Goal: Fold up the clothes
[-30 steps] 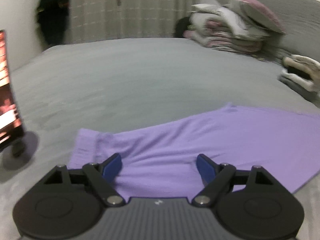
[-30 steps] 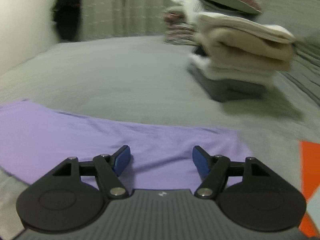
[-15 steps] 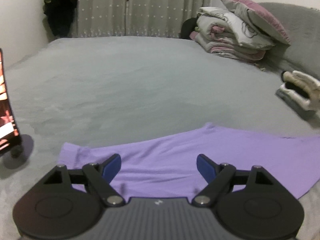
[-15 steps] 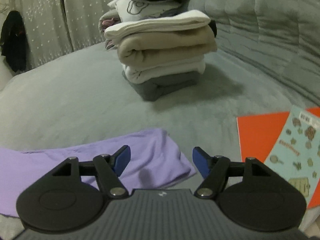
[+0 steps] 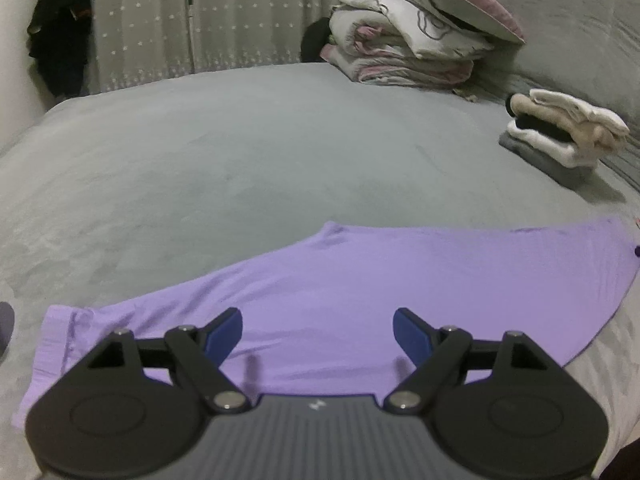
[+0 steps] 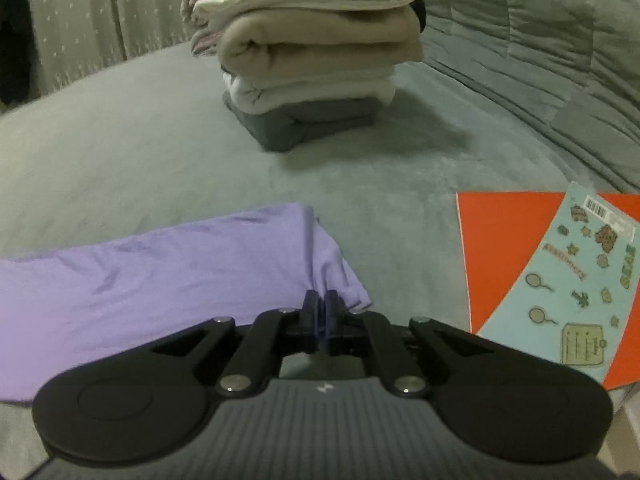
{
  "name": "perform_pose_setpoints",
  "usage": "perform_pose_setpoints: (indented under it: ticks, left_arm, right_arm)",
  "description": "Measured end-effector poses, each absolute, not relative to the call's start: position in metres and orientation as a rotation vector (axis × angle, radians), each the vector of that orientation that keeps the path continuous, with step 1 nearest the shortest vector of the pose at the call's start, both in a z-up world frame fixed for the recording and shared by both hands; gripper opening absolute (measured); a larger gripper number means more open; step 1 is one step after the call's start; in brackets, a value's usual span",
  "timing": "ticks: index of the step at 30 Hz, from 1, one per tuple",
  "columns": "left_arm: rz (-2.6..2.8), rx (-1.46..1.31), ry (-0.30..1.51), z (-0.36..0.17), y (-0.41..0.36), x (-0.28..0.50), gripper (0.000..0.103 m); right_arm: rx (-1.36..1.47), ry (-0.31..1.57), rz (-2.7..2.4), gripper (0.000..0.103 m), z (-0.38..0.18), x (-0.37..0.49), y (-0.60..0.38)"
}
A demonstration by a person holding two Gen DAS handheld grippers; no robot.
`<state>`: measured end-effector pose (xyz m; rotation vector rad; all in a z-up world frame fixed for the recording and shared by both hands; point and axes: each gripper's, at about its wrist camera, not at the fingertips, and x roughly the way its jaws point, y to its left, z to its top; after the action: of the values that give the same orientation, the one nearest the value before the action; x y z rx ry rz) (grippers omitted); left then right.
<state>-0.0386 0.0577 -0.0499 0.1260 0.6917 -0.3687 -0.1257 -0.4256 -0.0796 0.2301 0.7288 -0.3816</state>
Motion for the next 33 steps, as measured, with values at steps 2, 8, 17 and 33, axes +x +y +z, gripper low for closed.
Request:
perform_pose_setpoints:
  ticks: [2,8,17,33]
  left_arm:
    - [-0.372,0.131,0.692,-0.049,0.057,-0.040,0.084]
    - [-0.380,0.126,0.688,-0.047,0.052,-0.041,0.084]
    - [-0.387,0.169,0.689,-0.049,0.041,-0.044,0.084]
    - [-0.512,0.041,0.768,-0.045,0.038,-0.038,0.088]
  right_arm:
    - [0.286,0.700,-0.378,0.017,-0.075,-0.130,-0.432]
    - [0.323,0.680,-0.370,0.050,-0.073,-0.132,-0.436]
    - [0.194,0.686,-0.403,0.042,-0.091,-0.115,-0.415]
    - [0.233,0.611,-0.348,0.005,-0.060,-0.104,-0.390]
